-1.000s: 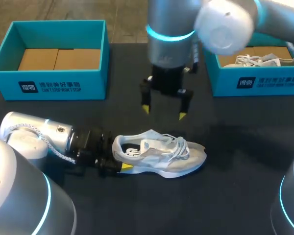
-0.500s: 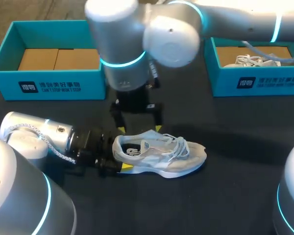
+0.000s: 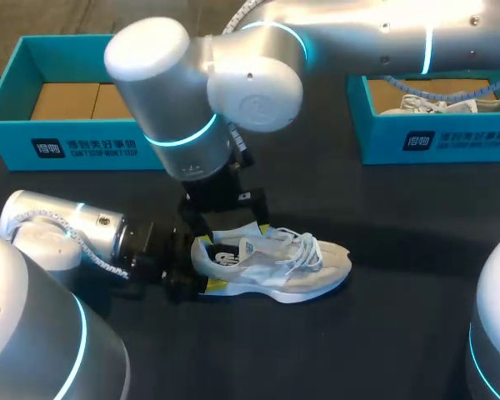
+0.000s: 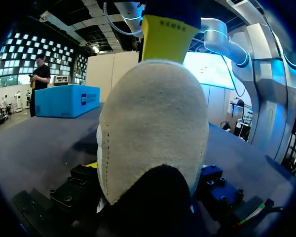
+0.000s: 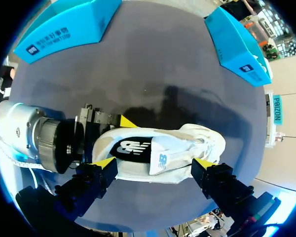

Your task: Take the shoe out of the shoebox, open the shoe tongue, remove and reinsert the insole, then place the shoe into the shoebox

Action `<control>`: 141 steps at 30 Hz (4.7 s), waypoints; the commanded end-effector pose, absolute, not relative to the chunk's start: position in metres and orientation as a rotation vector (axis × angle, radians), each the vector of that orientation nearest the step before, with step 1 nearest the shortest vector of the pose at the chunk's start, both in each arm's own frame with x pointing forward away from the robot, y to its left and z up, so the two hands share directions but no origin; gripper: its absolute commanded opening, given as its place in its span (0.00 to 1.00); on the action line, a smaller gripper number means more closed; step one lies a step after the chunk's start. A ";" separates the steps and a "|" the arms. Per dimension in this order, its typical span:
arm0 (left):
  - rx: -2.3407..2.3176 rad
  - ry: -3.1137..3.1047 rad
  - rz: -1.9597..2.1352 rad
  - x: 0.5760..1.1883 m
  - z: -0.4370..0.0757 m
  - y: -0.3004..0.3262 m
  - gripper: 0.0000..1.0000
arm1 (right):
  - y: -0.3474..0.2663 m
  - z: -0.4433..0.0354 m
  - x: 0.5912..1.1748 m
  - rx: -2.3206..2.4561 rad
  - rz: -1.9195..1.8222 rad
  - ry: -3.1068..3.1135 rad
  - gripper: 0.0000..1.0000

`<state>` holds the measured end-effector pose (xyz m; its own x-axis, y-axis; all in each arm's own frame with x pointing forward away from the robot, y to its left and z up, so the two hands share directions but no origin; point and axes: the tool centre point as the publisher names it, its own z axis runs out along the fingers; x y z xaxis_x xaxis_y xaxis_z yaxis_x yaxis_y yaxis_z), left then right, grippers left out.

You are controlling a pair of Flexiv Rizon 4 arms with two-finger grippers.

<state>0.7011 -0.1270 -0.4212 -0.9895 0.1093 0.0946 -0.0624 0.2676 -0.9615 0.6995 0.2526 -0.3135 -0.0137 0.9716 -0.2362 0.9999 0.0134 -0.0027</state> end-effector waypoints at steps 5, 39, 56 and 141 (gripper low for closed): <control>-0.043 -2.386 1.819 0.702 -0.427 -0.125 0.00 | 0.243 -0.319 0.690 2.456 -0.171 1.598 1.00; -0.043 -2.386 1.819 0.702 -0.427 -0.125 0.00 | 0.218 -0.348 0.689 2.518 -0.085 1.421 0.89; -0.043 -2.386 1.819 0.702 -0.427 -0.125 0.00 | 0.211 -0.357 0.697 2.545 -0.069 1.406 0.78; -0.043 -2.386 1.819 0.702 -0.427 -0.125 0.00 | 0.125 -0.313 0.677 2.975 0.297 1.422 0.00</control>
